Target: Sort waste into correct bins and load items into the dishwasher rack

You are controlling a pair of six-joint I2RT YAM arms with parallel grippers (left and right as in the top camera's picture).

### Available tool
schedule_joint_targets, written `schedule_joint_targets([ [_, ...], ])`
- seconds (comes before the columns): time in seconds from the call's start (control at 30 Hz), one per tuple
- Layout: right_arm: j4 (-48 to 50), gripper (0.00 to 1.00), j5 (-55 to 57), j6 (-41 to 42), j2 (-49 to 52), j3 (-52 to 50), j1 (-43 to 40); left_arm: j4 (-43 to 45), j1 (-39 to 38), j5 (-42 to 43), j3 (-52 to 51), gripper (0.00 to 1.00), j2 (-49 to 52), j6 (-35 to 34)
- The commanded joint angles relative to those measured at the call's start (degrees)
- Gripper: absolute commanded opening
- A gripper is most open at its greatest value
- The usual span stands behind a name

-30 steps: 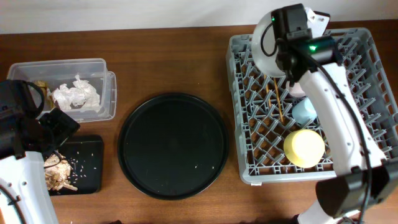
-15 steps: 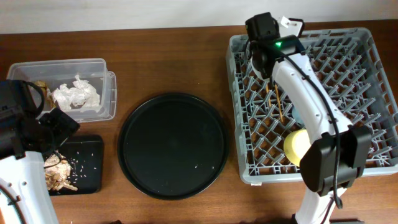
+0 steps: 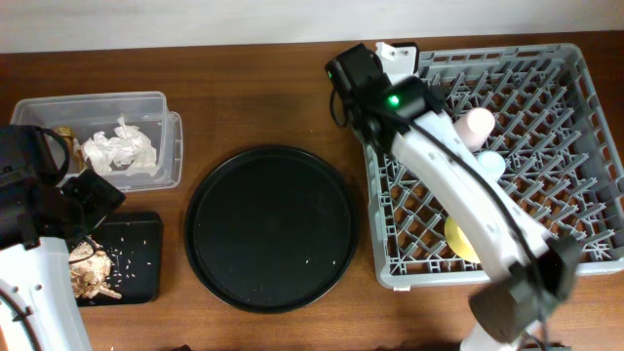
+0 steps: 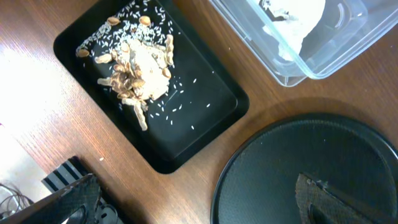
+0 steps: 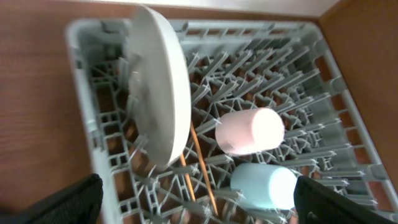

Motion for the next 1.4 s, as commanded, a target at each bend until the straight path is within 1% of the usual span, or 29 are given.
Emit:
schedule_joint_targets([
  [0.0,-5.3,0.98,-4.2,1.0,-9.4,0.2,1.0,0.0,0.4,-0.6,0.0,0.99,-0.3,-0.7],
  [0.13,-16.5,0.98,-14.2,1.0,-16.3,0.2,1.0,0.0,0.4,-0.7,0.0,0.99,-0.3,-0.7],
  [0.2,-23.9,0.98,-20.7,1.0,-20.9,0.2,1.0,-0.1,0.4,-0.7,0.0,0.99,-0.3,-0.8],
  [0.27,-30.1,0.98,-21.6,4.6,-24.4,0.2,1.4,-0.1,0.4,-0.7,0.0,0.99,-0.3,-0.7],
  [0.37,-30.0,0.98,-27.2,3.5,-31.6,-2.5,3.4,0.0,0.4,-0.7,0.0,0.99,-0.3,-0.7],
  [0.47,-29.9,0.98,-28.4,3.6,-39.2,-7.6,7.2,0.0,0.4,-0.7,0.0,0.99,-0.3,-0.8],
  [0.57,-28.9,0.98,-33.9,3.8,-44.2,-11.0,8.5,0.0,0.4,-0.7,0.0,1.0,-0.3,-0.7],
  [0.67,-29.0,0.98,-35.5,3.8,-45.7,-11.1,8.5,-0.1,0.4,-0.6,0.0,0.99,-0.3,-0.7],
  [1.03,-30.0,0.98,-35.4,3.3,-45.3,-11.2,8.5,0.0,0.4,-0.7,0.0,0.99,-0.3,-0.7],
  [1.13,-26.8,0.98,-35.5,3.5,-45.9,-13.9,8.7,-0.1,0.4,-0.6,0.0,1.0,-0.3,-0.7],
  [1.27,-16.8,0.98,-35.7,3.2,-48.8,-24.9,8.7,0.0,0.4,-0.7,0.0,0.99,-0.3,-0.7],
  [1.3,-12.4,0.98,-35.9,2.4,-50.5,-29.3,8.5,-0.1,0.4,-0.7,0.0,0.99,-0.3,-0.7],
  [1.37,-0.1,0.98,-38.5,-3.9,-56.7,-39.4,8.4,-0.1,0.4,-0.7,0.0,1.0,-0.3,-0.7],
])
